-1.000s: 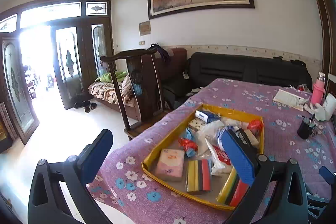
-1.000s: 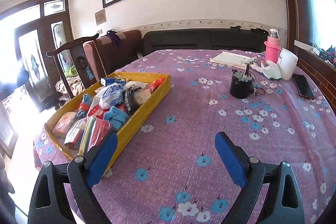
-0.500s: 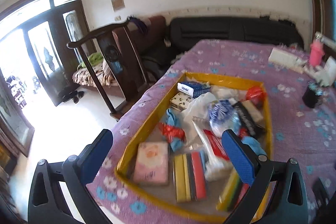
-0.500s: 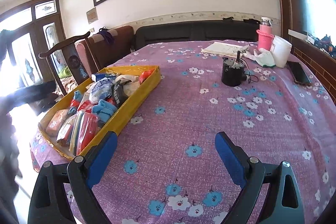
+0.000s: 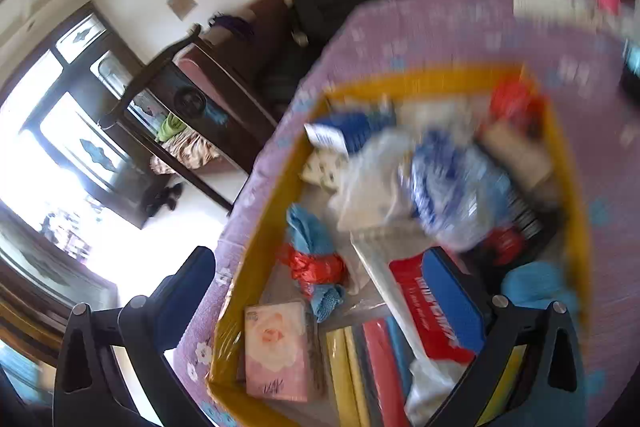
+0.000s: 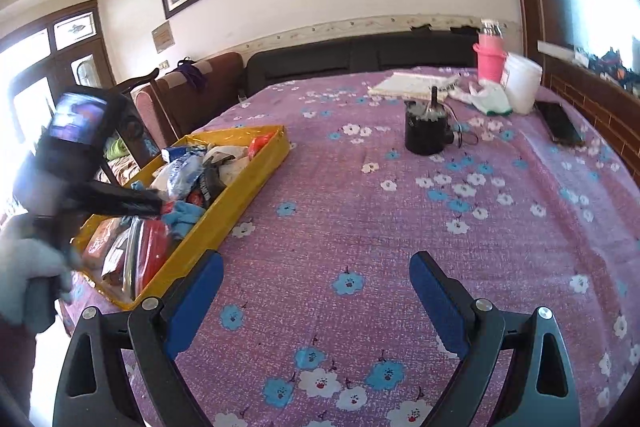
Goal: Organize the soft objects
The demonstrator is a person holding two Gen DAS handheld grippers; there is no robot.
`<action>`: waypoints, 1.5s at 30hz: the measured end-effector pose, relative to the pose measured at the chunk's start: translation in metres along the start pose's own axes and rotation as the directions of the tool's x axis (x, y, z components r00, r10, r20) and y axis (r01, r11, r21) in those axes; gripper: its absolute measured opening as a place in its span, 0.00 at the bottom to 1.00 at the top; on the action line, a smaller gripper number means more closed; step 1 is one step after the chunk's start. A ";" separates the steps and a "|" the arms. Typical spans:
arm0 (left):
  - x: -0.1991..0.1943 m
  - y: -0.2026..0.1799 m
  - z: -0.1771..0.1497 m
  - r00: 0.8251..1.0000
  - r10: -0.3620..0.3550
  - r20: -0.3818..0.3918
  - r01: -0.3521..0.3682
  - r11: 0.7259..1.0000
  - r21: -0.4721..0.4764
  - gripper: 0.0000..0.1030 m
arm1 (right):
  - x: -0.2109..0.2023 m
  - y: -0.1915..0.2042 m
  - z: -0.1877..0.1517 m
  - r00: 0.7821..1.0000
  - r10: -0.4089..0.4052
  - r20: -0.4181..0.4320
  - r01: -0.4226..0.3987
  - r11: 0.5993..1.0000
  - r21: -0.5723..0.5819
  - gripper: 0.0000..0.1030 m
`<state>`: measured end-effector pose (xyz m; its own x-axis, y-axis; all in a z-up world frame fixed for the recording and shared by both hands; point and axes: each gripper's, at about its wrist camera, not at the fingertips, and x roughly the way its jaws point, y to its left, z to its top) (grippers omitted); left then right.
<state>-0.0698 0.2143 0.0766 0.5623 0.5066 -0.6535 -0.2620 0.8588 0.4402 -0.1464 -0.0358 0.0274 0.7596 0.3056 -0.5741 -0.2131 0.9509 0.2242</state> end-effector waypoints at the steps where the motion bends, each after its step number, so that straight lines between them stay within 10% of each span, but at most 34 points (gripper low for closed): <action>1: -0.011 0.004 -0.002 1.000 -0.006 0.028 0.007 1.000 -0.018 1.00 | 0.002 -0.001 0.000 1.000 0.007 -0.010 -0.007 1.000 0.011 0.94; 8: -0.021 -0.047 -0.038 0.995 0.078 0.060 -0.092 0.957 0.276 1.00 | 0.001 0.003 -0.002 1.000 0.008 -0.005 -0.008 1.000 -0.001 0.94; 16: -0.034 -0.008 -0.012 0.995 0.033 0.094 -0.039 0.997 0.066 1.00 | 0.000 0.003 -0.001 1.000 0.014 -0.005 -0.014 1.000 0.013 0.94; 22: 0.005 -0.069 -0.029 0.994 0.074 0.086 -0.098 0.943 0.319 1.00 | -0.006 0.011 -0.002 1.000 0.006 0.002 -0.006 0.999 -0.031 0.94; 26: -0.023 -0.018 -0.020 0.991 0.015 0.135 -0.030 0.994 0.106 1.00 | -0.012 0.015 0.002 1.000 -0.010 0.028 0.012 0.998 -0.061 0.94; 29: -0.080 0.044 -0.027 0.952 0.039 0.303 -0.007 0.994 -0.105 1.00 | -0.012 0.021 0.005 1.000 0.005 0.029 -0.002 0.997 -0.078 0.94; 33: -0.166 0.099 -0.071 0.814 0.059 0.577 0.126 0.953 -0.275 1.00 | -0.007 0.043 0.011 0.999 0.038 0.023 -0.035 0.991 -0.130 0.94; 35: -0.177 0.104 -0.086 0.794 0.080 0.602 0.153 0.933 -0.325 1.00 | -0.006 0.058 0.013 0.998 0.066 0.015 -0.062 0.986 -0.156 0.94; 41: -0.115 0.052 -0.086 0.909 -0.197 0.367 0.304 0.916 -0.263 1.00 | -0.019 0.090 -0.003 0.995 0.096 0.022 -0.087 0.963 -0.254 0.94; 45: -0.092 0.020 -0.093 0.959 -0.134 0.249 0.197 0.948 -0.248 1.00 | -0.022 0.099 -0.015 0.998 0.068 0.017 -0.059 0.946 -0.320 0.94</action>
<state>-0.1992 0.1918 0.0883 0.7697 0.3521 -0.5325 -0.3328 0.9332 0.1360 -0.1935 0.0525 0.0502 0.7536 0.3684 -0.5444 -0.4429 0.8965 -0.0065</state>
